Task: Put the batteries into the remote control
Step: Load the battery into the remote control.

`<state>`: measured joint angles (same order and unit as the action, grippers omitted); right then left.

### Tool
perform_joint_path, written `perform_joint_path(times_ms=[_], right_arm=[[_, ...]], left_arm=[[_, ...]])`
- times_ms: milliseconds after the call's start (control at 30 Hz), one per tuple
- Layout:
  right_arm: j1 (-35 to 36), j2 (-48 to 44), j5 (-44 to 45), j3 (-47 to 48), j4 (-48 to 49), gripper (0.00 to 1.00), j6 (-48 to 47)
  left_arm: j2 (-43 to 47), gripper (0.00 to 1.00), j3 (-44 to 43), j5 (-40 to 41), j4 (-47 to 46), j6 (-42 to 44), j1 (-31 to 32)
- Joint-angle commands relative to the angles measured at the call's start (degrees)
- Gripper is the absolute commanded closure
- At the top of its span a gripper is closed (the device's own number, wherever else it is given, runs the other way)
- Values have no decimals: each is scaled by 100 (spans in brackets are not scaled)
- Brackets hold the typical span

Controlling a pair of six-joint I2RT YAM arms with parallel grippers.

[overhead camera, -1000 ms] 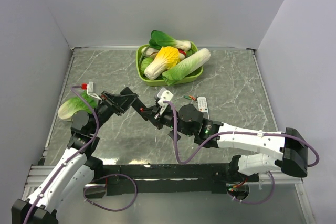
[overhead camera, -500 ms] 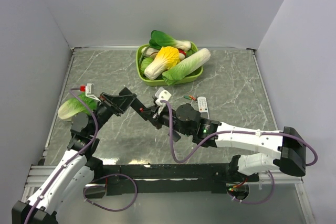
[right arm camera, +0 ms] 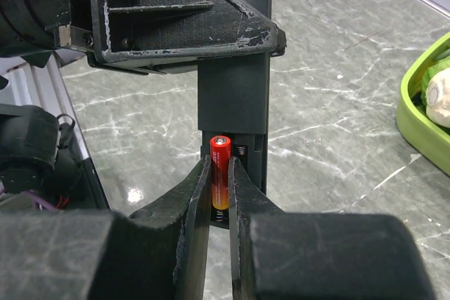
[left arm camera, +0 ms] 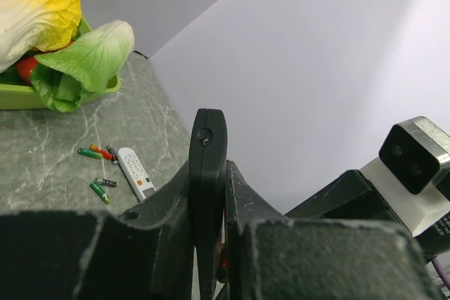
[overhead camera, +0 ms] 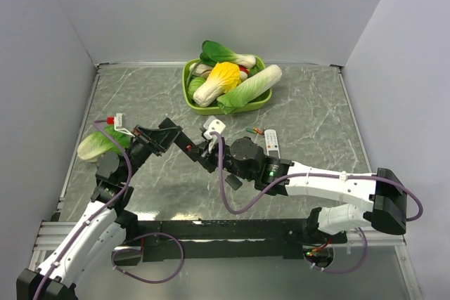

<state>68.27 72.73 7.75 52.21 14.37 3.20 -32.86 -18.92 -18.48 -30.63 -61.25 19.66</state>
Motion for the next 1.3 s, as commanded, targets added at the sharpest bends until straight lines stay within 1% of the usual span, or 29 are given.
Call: perform_joint_path(times_ms=[0, 267, 433, 633, 1000, 1267], right_arm=[[55, 215, -45, 334, -259, 88, 128], [46, 312, 34, 387, -373, 85, 190], [37, 330, 34, 422, -391, 81, 198], [46, 409, 7, 518, -479, 78, 216], [46, 418, 104, 571, -620, 77, 207], [46, 426, 166, 571, -655, 72, 207]], left_arm=[[26, 99, -42, 99, -602, -255, 29], [78, 99, 107, 336, -681, -440, 29], [70, 99, 187, 433, -760, -554, 29], [-1, 99, 195, 354, -856, -581, 29], [-141, 99, 231, 266, -1015, -712, 29], [-159, 99, 248, 266, -1024, -756, 29]])
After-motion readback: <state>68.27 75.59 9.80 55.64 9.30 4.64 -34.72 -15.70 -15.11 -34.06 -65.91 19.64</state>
